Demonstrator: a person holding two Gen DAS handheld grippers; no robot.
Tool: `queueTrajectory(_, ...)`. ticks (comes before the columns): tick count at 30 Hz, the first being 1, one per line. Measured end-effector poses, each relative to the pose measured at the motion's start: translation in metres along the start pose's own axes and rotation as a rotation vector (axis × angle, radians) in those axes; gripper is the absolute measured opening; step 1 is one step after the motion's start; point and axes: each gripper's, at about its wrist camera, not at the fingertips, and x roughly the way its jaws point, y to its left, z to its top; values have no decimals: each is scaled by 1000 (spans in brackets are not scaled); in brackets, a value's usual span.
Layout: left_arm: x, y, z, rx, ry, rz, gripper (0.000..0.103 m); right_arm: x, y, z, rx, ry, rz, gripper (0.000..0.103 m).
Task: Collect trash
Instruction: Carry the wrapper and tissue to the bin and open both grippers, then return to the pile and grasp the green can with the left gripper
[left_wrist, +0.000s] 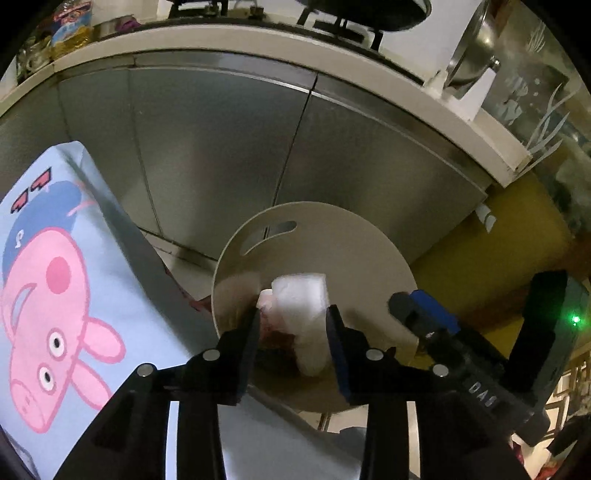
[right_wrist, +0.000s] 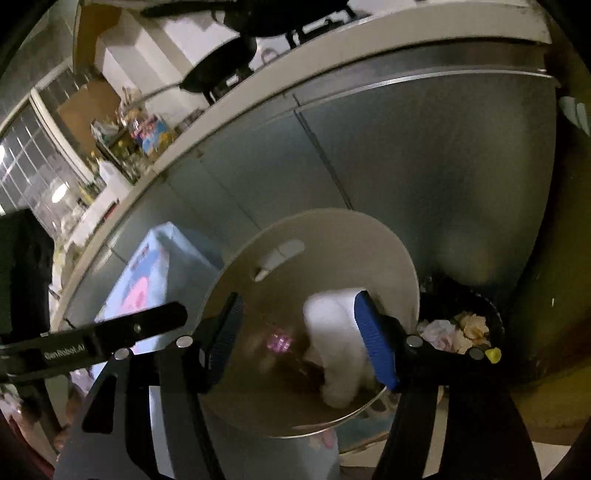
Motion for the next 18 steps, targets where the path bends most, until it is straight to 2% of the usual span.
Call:
queueTrajectory(4, -25, -4, -10, -6, -50, -14, 38, -18, 7, -5, 16, -21, 39, 62)
queueTrajectory(7, -51, -4, -32, -3, -90, -23, 38, -34, 19, -13, 28, -32, 93, 62)
queueTrajectory(10, -80, 3, -66, 5, -117, -1, 38, -41, 31, -23, 43, -15, 162, 62)
queueTrajectory(12, -100, 12, -92, 6, -142, 33, 39, -39, 45, -34, 47, 29, 214, 62)
queueTrajectory(18, -160, 62, -177, -57, -181, 142, 39, -25, 100, -70, -11, 149, 305, 61)
